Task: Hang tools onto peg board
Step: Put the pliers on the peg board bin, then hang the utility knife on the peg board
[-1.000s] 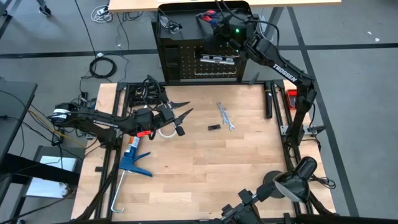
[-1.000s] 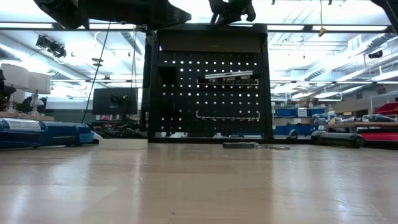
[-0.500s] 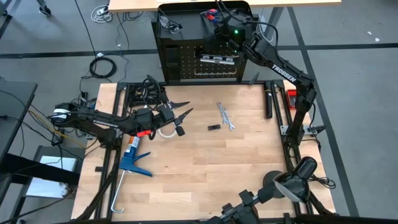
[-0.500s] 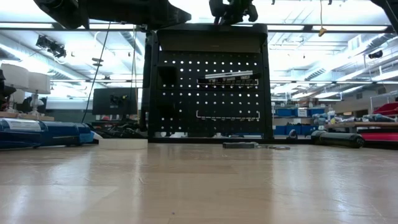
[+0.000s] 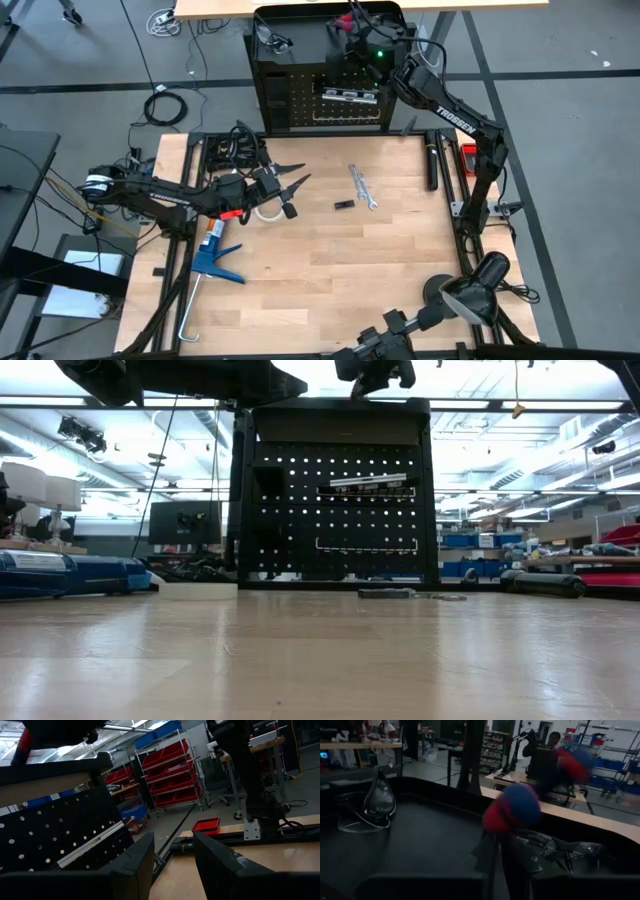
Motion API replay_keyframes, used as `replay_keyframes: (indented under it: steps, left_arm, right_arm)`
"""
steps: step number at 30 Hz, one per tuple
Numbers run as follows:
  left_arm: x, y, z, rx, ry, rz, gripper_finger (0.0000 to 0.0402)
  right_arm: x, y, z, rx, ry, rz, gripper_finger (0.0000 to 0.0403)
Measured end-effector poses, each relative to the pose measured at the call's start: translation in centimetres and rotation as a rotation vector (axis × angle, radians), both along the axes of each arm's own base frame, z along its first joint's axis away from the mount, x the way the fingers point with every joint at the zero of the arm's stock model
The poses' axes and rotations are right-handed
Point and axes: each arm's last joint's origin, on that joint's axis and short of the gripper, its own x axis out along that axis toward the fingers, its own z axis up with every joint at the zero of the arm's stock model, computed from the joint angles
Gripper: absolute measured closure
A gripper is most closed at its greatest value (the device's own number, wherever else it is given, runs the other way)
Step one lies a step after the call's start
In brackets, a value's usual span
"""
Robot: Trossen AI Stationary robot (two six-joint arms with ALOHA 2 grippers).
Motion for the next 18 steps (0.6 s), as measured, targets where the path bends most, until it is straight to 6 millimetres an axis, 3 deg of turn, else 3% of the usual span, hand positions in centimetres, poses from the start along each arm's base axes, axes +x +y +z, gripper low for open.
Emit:
replay_keyframes:
  steps: [8,18]
  left_arm:
    - [0.0,0.0,0.1,0.0,-0.007,0.0,0.0261]
    - [0.0,0.0,0.1,0.0,-0.007,0.0,0.0261]
  right_arm:
    - [0.5,0.3,-0.4,0.009,0.048,0.162,0.0389]
    - [1.3,1.4,-0.1,-0.049,0.089,0.211,0.0334]
